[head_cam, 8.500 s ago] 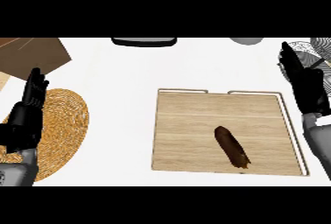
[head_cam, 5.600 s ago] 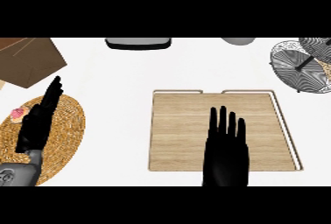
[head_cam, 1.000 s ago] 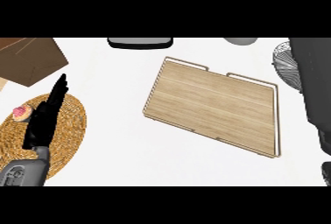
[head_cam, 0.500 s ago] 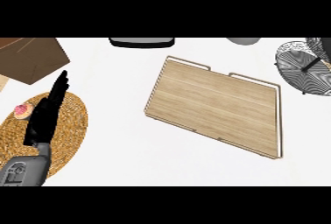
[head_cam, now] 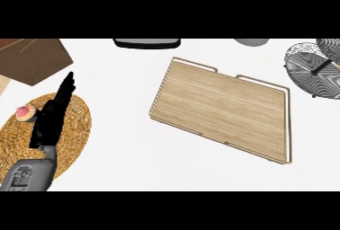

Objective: Pick the sweet potato from the tray and place it in the tiered basket

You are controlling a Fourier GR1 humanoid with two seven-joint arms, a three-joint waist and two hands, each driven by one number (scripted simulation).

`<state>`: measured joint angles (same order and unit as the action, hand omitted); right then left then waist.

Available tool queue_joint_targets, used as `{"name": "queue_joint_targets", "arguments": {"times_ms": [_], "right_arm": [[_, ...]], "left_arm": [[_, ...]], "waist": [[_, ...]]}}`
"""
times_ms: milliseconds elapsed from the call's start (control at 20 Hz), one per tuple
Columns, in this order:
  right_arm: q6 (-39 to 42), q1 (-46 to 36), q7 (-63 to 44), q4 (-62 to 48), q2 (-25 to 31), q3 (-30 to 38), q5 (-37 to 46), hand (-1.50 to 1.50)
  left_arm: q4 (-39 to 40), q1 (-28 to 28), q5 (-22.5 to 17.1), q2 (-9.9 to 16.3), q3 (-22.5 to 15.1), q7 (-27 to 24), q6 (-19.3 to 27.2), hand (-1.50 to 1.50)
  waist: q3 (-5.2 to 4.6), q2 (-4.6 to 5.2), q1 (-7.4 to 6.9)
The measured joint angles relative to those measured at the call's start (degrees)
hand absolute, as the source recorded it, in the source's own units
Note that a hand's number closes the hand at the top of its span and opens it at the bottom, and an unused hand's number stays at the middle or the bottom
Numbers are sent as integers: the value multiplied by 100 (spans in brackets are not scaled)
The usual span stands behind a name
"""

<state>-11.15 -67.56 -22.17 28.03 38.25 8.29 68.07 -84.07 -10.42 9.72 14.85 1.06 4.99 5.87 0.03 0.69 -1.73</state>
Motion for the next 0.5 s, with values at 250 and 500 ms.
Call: {"name": "queue_joint_targets", "arguments": {"times_ms": [250, 500], "right_arm": [[-99, -82, 659, -653, 265, 195, -98, 150], [-27, -6, 1252, -1029, 395, 509, -418, 150]], "left_arm": [[-23, 40, -44, 47, 72, -49, -94, 0], [111, 57, 5, 8, 100, -211, -74, 0]], "waist": [[3, 15, -47], [4, 14, -26]]}}
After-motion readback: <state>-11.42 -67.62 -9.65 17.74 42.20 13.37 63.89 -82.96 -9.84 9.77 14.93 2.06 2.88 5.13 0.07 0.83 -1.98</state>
